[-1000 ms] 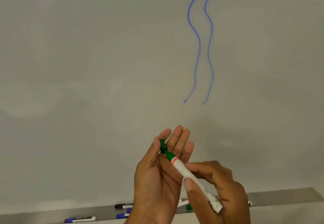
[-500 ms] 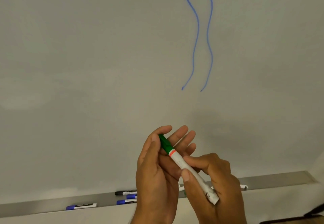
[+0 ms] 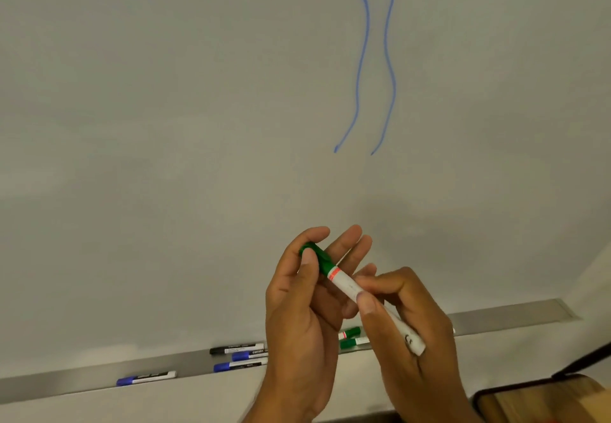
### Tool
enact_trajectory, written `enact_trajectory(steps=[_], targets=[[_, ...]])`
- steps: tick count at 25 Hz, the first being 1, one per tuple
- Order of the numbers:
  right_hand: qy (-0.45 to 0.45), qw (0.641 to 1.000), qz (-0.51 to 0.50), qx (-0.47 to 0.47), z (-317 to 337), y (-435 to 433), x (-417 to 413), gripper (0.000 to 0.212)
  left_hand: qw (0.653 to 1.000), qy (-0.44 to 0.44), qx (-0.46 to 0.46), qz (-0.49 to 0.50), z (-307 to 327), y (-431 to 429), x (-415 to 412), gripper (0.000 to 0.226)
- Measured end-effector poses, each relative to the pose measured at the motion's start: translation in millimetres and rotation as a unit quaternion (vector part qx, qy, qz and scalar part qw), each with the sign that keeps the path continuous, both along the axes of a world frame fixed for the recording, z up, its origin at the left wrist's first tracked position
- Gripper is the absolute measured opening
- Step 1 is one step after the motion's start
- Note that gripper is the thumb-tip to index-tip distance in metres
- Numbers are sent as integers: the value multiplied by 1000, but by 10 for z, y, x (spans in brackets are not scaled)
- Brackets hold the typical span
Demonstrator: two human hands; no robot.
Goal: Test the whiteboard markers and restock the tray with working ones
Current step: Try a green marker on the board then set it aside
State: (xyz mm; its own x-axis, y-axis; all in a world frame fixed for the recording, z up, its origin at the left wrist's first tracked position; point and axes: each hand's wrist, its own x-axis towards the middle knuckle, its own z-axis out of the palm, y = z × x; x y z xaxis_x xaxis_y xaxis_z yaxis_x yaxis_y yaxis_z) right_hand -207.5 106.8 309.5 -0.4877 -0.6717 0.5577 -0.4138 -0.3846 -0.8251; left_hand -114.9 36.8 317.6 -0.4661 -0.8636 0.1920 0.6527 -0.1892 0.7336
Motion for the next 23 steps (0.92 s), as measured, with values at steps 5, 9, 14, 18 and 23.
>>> enact_trajectory(steps=[5, 9, 14, 18, 23], targets=[[-50, 998, 4, 28, -103, 16, -204, 18, 999, 6, -12, -32, -148, -60, 14, 30], [-86, 994, -5, 67, -250, 102, -283, 23, 999, -37, -24, -8, -301, -100, -28, 30], [-85, 984, 36, 152, -463, 200, -423, 19, 994, -104, -25, 16, -601, -185, -63, 29], [-54, 955, 106, 273, -835, 280, -532, 22, 982, -183, -41, 5, -1022, -172, -76, 31], [-49, 904, 141, 402, -1671, 392, -520, 17, 958, -285, -26, 35, -1861, -2, -177, 38]])
